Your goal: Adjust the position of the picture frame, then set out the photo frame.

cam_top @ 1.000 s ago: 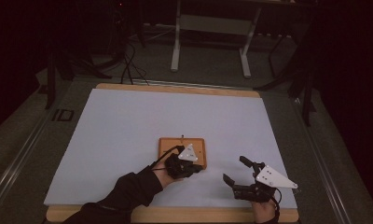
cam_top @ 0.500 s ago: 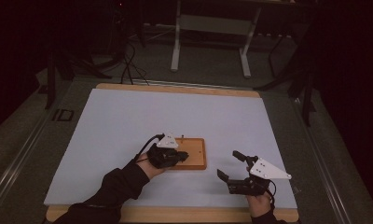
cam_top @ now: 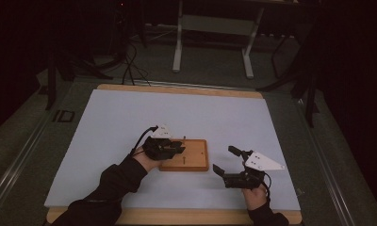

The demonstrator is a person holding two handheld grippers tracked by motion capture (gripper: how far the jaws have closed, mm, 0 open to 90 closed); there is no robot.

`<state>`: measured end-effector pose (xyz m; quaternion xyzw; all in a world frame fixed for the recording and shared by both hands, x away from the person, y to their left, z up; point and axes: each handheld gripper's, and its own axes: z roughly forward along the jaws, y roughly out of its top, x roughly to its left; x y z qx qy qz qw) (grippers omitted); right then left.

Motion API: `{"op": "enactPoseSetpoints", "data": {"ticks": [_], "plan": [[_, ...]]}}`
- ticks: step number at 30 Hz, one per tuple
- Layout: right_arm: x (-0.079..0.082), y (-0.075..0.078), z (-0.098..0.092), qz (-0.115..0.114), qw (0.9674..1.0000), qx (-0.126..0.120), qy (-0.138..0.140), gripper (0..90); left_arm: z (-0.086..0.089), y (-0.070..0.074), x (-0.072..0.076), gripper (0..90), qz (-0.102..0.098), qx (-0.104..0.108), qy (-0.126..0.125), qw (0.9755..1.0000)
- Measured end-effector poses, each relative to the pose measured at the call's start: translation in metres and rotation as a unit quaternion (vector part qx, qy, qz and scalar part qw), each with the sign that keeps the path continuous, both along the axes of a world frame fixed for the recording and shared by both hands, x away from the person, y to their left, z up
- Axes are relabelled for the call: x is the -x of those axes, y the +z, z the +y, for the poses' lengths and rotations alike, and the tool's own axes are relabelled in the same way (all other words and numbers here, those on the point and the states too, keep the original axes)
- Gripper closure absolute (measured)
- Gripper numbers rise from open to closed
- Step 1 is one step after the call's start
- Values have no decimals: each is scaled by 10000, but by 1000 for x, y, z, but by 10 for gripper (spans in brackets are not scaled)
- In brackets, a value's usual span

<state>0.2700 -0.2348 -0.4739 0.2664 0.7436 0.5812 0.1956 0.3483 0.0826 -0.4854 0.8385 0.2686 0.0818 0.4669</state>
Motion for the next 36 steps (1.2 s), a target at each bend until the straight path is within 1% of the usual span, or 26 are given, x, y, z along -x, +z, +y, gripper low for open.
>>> {"op": "enactPoseSetpoints", "data": {"ticks": [1, 3, 4, 5, 7, 8, 12, 15, 16, 18, 19, 21, 23, 26, 27, 31, 36], "plan": [[0, 0, 1, 6, 10000, 16, -3, 106, 1, -1, -2, 680, 14, -14, 43, 10000], [1, -2, 2, 1, 9999, 36, -117, 107, 2, -5, -7, 631, 70, 11, 89, 9999], [1, -2, 3, 26, 9999, 46, -111, 107, 2, -7, -10, 628, 63, 3, 133, 9999], [1, -3, 3, 16, 9999, 83, -98, 107, 2, -8, -13, 619, 107, 6, 149, 9998], [3, -4, 4, 10, 9999, 97, -29, 106, 4, -11, -19, 579, 151, 31, 204, 9997], [3, -5, 4, -50, 9999, 102, 4, 106, 4, -12, -21, 567, 197, 48, 182, 9996], [6, -5, 5, -141, 9997, 190, 39, 106, 3, -16, -28, 567, 166, -23, 294, 9994], [7, -5, 6, -144, 9996, 246, 76, 107, 2, -17, -31, 567, 196, -56, 291, 9994], [7, -7, 7, -165, 9992, 341, 96, 107, 0, -18, -34, 567, 213, -114, 301, 9993], [7, -8, 9, -156, 9991, 384, 109, 107, -2, -19, -36, 568, 191, -151, 331, 9992], [7, -9, 9, -135, 9990, 416, 110, 107, -3, -19, -36, 568, 198, -134, 336, 9991], [7, -10, 10, -88, 9990, 419, 128, 108, -5, -19, -38, 572, 169, -205, 341, 9991], [6, -11, 11, -69, 9989, 447, 137, 108, -7, -20, -40, 576, 170, -216, 321, 9991], [5, -12, 12, -38, 9989, 449, 162, 109, -11, -22, -43, 591, 167, -289, 326, 9989], [5, -13, 12, -30, 9988, 455, 178, 109, -12, -23, -45, 591, 175, -326, 362, 9987], [5, -13, 11, 2, 9987, 460, 209, 121, -16, -24, -49, 636, 188, -293, 344, 9988], [5, -14, 11, -5, 9986, 478, 229, 125, -19, -24, -51, 676, 183, -336, 344, 9987]]}}
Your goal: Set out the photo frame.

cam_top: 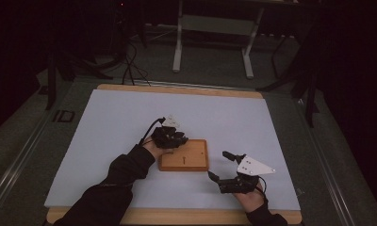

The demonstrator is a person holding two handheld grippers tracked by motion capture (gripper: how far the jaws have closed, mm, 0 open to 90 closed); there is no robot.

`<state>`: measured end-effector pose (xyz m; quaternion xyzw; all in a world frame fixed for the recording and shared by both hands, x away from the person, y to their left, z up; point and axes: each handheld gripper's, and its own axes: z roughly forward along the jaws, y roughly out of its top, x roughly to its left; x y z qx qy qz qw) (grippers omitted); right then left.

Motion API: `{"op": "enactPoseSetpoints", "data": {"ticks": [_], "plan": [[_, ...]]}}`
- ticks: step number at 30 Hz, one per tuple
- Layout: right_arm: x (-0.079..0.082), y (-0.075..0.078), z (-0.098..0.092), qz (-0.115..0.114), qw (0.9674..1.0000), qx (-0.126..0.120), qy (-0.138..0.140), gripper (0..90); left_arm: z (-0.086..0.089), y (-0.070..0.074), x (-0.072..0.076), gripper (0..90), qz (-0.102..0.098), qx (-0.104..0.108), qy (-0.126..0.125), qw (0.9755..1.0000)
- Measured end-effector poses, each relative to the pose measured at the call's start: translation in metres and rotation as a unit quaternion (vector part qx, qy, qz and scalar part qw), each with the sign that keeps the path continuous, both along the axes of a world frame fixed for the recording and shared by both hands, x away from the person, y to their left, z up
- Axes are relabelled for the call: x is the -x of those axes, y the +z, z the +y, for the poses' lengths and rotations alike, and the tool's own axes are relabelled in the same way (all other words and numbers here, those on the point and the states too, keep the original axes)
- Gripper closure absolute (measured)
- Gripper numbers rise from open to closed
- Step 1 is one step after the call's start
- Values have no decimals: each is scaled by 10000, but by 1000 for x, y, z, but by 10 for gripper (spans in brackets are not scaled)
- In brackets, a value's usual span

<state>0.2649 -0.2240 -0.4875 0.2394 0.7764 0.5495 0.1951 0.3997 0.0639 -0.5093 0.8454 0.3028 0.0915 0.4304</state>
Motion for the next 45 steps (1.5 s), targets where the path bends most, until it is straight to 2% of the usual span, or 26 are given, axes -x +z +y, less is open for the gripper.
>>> {"op": "enactPoseSetpoints", "data": {"ticks": [8, 17, 21, 31, 39, 42, 45], "plan": [[0, -1, 0, 29, 10000, 5, 51, 126, -3, 1, -2, 708, 0, -71, -26, 10000], [-4, -4, -1, 131, 9999, 15, 85, 129, -6, -1, -3, 824, 9, -176, -114, 9998], [-4, -5, 0, 130, 9998, 66, 106, 131, -8, 1, -3, 835, -14, -283, -185, 9994], [-5, -5, 3, 178, 9995, 217, 166, 136, -5, 2, -11, 845, 185, -279, -444, 9985], [-5, -3, 4, 148, 9985, 420, 303, 128, -3, 3, -17, 846, 361, -273, -590, 9972], [-6, -4, 7, 110, 9972, 656, 342, 131, -3, 4, -20, 847, 425, -288, -648, 9966], [-6, -5, 9, -33, 9954, 901, 316, 149, -3, 5, -21, 847, 485, -313, -688, 9960]]}}
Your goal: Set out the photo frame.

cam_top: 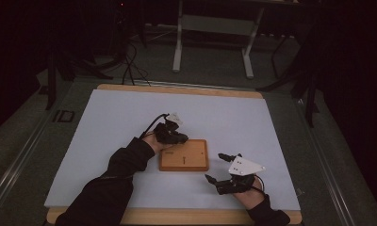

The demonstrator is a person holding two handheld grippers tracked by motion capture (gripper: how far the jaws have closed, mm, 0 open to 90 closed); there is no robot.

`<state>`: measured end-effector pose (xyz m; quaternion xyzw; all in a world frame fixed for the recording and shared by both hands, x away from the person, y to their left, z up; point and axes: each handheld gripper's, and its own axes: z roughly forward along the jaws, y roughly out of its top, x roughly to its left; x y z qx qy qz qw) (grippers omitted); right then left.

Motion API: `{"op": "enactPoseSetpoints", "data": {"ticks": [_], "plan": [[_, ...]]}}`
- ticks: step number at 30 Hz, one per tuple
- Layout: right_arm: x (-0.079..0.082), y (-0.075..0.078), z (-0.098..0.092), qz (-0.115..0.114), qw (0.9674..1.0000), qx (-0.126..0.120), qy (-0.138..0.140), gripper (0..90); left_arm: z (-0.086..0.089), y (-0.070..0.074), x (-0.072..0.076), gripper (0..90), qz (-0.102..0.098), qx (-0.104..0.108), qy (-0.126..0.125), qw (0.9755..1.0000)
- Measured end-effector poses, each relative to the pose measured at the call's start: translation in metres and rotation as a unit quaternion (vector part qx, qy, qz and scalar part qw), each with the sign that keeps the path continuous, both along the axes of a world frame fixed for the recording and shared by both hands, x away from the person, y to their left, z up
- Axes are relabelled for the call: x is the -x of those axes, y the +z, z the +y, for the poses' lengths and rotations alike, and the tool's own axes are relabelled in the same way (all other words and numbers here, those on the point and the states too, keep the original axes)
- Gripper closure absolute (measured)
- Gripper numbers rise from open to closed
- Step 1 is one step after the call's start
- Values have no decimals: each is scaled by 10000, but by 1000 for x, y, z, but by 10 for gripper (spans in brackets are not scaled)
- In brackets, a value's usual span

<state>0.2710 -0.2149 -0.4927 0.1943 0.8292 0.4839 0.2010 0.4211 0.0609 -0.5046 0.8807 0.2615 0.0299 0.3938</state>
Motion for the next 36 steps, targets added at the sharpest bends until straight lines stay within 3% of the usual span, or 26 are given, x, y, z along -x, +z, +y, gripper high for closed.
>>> {"op": "enactPoseSetpoints", "data": {"ticks": [6, 10, 18, 24, 29, 33, 35, 36], "plan": [[-1, -6, 4, -104, 9978, 651, 56, 177, 2, -1, -3, 847, 107, 75, -42, 9999], [-1, -11, 6, -263, 9958, 873, 111, 210, 2, -1, -6, 847, 190, 83, -108, 9997], [-3, -18, 10, -547, 9884, 1403, 184, 309, 4, 0, -12, 847, 333, 97, -215, 9992], [-3, -25, 16, -749, 9803, 1820, 150, 324, 7, -3, -19, 847, 561, 312, -222, 9977], [-3, -30, 20, -1086, 9716, 2098, 100, 347, 6, -2, -22, 848, 599, 268, -261, 9975], [-2, -35, 25, -1354, 9614, 2394, 93, 372, 6, -2, -23, 847, 625, 247, -283, 9973], [0, -39, 28, -1565, 9531, 2587, 105, 405, 5, -1, -24, 848, 648, 249, -285, 9972], [0, -39, 28, -1565, 9531, 2587, 105, 405, 5, -1, -24, 848, 648, 249, -285, 9972]]}}
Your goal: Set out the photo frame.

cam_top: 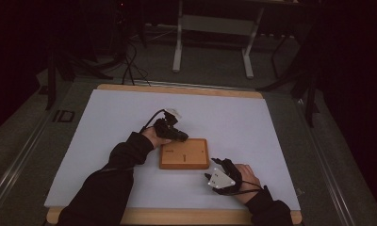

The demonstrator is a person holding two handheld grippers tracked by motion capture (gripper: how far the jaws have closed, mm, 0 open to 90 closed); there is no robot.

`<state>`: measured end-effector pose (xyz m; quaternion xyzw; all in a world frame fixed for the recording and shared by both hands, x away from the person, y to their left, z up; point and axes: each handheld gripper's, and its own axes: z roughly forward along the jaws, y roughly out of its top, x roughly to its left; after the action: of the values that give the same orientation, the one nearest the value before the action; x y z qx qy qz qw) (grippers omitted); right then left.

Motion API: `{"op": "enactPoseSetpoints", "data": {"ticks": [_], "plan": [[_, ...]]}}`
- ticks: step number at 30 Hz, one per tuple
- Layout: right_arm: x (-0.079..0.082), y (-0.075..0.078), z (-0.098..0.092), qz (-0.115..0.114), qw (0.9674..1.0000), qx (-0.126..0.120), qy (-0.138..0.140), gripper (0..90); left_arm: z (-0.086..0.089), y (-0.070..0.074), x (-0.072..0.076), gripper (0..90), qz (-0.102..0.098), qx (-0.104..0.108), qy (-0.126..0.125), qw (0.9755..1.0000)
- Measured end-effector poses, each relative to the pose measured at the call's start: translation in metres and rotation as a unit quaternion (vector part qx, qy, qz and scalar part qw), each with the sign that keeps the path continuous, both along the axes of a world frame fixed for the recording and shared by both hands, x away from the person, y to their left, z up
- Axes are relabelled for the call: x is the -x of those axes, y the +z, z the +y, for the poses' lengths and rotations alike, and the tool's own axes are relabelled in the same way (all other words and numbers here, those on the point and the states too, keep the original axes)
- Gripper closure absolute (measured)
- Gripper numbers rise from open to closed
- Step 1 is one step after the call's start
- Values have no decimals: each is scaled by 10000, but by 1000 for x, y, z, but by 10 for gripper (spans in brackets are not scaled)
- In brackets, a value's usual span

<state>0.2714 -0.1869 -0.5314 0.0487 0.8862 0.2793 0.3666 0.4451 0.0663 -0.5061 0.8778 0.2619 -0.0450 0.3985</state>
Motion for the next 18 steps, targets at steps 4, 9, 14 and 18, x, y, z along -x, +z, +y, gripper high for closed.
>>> {"op": "enactPoseSetpoints", "data": {"ticks": [4, 9, 14, 18], "plan": [[4, -11, 8, -605, 9964, 585, 87, 433, 2, -1, -4, 848, 111, 87, -21, 9999], [7, -16, 14, -1069, 9901, 900, 145, 476, 2, -1, -5, 848, 146, 74, -70, 9998], [11, -24, 19, -1585, 9787, 1250, 388, 540, 2, -1, -6, 848, 158, 55, -96, 9998], [15, -32, 22, -2058, 9630, 1617, 650, 606, 0, 0, -5, 847, 137, 8, -105, 9999]]}}
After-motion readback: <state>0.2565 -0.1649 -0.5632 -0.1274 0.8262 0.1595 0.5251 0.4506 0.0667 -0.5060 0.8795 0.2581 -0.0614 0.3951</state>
